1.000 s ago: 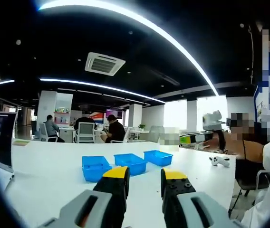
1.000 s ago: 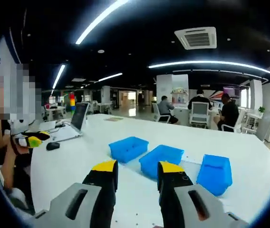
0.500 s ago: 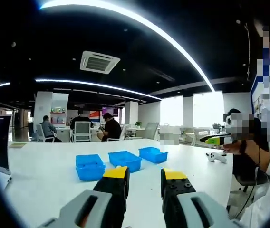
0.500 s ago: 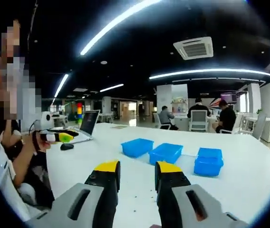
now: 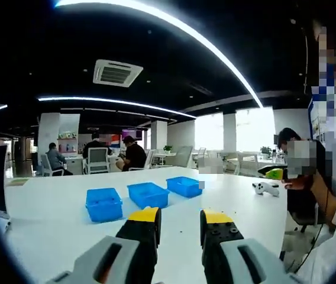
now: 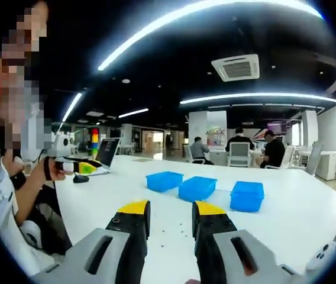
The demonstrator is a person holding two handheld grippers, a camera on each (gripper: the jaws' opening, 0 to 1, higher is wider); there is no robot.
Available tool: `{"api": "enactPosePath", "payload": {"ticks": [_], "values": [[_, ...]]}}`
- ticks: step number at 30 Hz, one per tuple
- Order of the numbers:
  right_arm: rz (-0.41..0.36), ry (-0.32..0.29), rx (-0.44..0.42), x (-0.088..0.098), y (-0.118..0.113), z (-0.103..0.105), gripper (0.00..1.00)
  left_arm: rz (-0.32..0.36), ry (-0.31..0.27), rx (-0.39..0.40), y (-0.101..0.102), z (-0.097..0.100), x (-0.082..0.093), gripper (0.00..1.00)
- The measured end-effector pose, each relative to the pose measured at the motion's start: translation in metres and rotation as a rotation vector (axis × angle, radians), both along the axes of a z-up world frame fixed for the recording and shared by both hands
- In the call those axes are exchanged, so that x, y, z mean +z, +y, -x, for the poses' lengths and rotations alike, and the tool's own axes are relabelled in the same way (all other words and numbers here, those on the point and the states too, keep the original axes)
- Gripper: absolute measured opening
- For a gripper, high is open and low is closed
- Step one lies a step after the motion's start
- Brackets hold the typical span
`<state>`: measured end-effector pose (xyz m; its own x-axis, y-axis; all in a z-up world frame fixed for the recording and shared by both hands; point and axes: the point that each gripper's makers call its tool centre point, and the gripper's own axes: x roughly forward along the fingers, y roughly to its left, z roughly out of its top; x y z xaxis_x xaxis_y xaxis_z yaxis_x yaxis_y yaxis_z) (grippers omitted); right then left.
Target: Pick up the resistors one by one and place each resistor into its matching bin, sorting the parts by color and model until every resistor is separated into the correct bin for its type
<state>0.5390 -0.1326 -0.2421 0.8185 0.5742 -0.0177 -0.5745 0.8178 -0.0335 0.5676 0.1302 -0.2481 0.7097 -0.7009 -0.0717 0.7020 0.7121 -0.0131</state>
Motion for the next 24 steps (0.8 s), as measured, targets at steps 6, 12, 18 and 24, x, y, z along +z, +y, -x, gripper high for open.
{"api": "enactPosePath", "payload": {"ticks": [6,12,18,24], "values": [[-0.002,0.009,0.000,0.002,-0.008,-0.004,0.30,-0.015,-0.007,-0.025,-0.014,-0.002,-0.008,0.28],[-0.041,-0.027,-0.024,0.020,-0.013,-0.011,0.29,-0.027,0.009,-0.040,-0.029,-0.004,-0.019,0.29],[-0.001,-0.010,-0.013,0.012,-0.013,-0.012,0.29,-0.044,0.019,-0.049,-0.040,-0.006,-0.019,0.29],[0.000,-0.026,-0.004,0.017,-0.012,-0.018,0.29,-0.118,0.097,-0.044,-0.045,-0.022,-0.022,0.28]]}}
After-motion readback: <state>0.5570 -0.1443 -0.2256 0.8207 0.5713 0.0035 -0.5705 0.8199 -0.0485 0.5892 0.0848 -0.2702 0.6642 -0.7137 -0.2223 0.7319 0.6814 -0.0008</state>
